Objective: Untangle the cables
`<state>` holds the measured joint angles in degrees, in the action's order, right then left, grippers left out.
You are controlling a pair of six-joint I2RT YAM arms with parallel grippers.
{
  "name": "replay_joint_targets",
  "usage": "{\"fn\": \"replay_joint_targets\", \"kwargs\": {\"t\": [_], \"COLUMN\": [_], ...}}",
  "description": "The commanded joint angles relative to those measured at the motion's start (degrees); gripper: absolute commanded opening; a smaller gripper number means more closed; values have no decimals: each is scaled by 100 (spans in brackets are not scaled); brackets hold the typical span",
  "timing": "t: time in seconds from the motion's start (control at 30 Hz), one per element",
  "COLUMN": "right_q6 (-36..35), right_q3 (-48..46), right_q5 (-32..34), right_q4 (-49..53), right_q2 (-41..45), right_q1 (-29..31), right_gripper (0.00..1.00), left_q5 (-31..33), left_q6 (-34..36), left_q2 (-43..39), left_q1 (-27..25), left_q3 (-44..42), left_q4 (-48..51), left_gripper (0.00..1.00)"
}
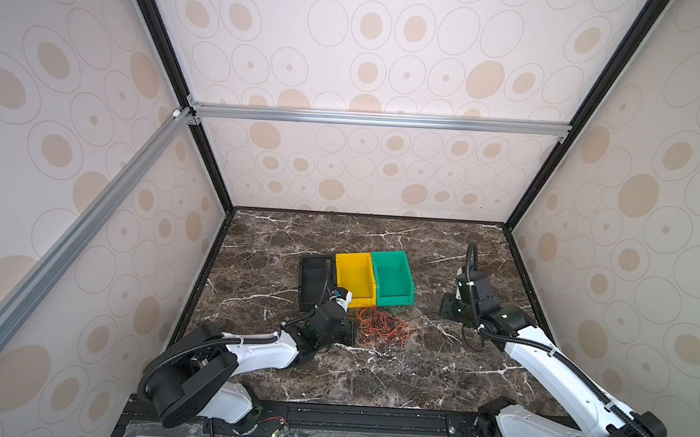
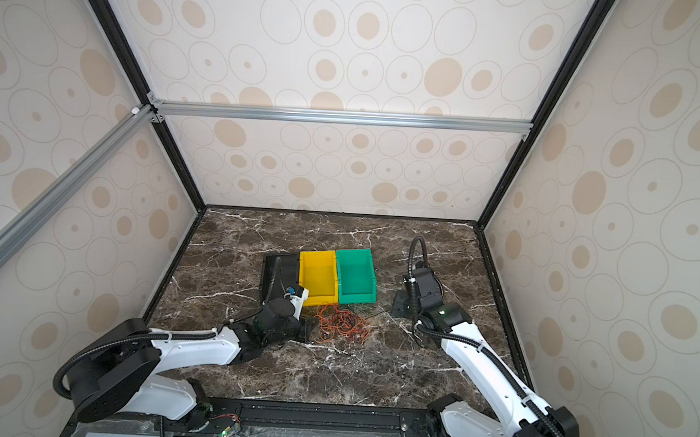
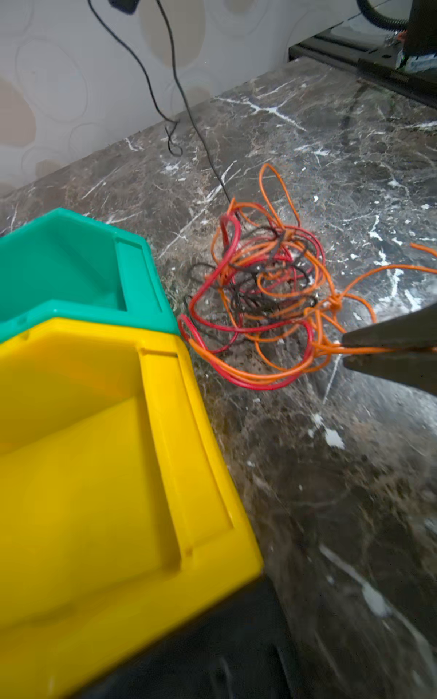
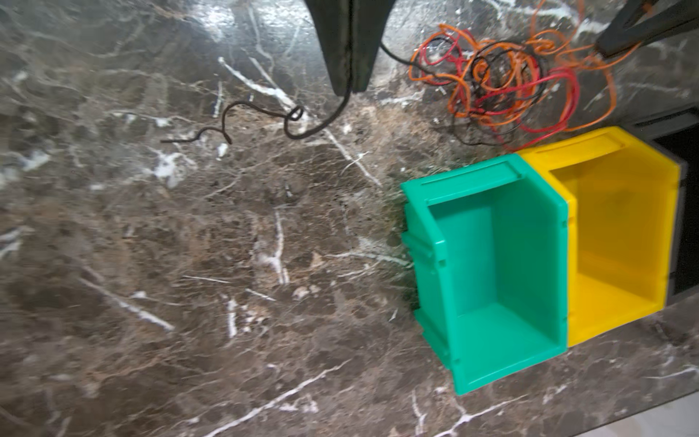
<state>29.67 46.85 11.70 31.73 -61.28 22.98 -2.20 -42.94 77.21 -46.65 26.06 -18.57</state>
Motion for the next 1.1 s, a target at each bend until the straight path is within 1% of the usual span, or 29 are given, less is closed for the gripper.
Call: {"fn": "replay_joint_targets", "kwargs": {"t": [0.0, 0.1, 0.13, 0.2, 0.3, 0.4, 0.5, 0.53, 0.6, 0.67, 0.7, 0.77, 0.8, 0.83, 0.93, 1.0, 1.03, 1.07], "right_q6": [-110, -119, -106, -91, -84, -89, -108, -117, -179, -242, -251, -261, -290, -316, -378, -383, -373, -353], "right_q3": [145, 64, 32, -38, -79, -96, -81, -80, -63, -46, -38, 19, 65, 140, 307, 347, 348, 341], "right_q5": [790, 801, 763, 633, 500, 380, 183, 64, -460, -1124, -1487, -1946, -2048, -2090, -2179, -2239, -2234, -2234], "right_q4": [509, 540, 525, 486, 453, 439, 390, 368, 257, 128, 77, -23, -55, -4, 115, 150, 156, 150], "right_q2": [-21, 25, 57, 135, 226, 272, 300, 305, 282, 252, 224, 195, 187, 158, 64, 3, -11, -16], "right_q1": [-219, -576, -656, -1006, -1267, -1450, -1530, -1526, -1533, -1525, -1516, -1429, -1345, -1280, -1116, -1022, -978, -923], "right_gripper": [0, 0, 0, 0, 0, 0, 0, 0, 0, 0, 0, 0, 0, 0, 0, 0, 0, 0], "left_q5": [671, 1056, 1147, 1350, 1707, 1766, 1774, 1755, 1615, 1335, 1178, 971, 911, 890, 860, 709, 667, 631], "left_q6": [-367, -699, -801, -1029, -1423, -1650, -1778, -1784, -1667, -1377, -1228, -992, -887, -801, -622, -500, -479, -447], "left_q2": [-475, -986, -1148, -1494, -1967, -2353, -2544, -2574, -2555, -2488, -2437, -2361, -2317, -2274, -2174, -2100, -2067, -2011], "left_q1": [85, 168, 198, 285, 429, 591, 677, 690, 704, 702, 704, 703, 702, 709, 702, 703, 702, 707], "left_q3": [-181, -348, -392, -482, -560, -715, -834, -855, -871, -817, -756, -599, -496, -412, -211, -111, -45, 38], "left_q4": [886, 1452, 1612, 2023, 2723, 3069, 3239, 3251, 3130, 2851, 2712, 2552, 2543, 2555, 2615, 2629, 2681, 2740], "left_gripper": [2, 0, 0, 0, 0, 0, 0, 0, 0, 8, 15, 19, 24, 26, 21, 28, 33, 41]}}
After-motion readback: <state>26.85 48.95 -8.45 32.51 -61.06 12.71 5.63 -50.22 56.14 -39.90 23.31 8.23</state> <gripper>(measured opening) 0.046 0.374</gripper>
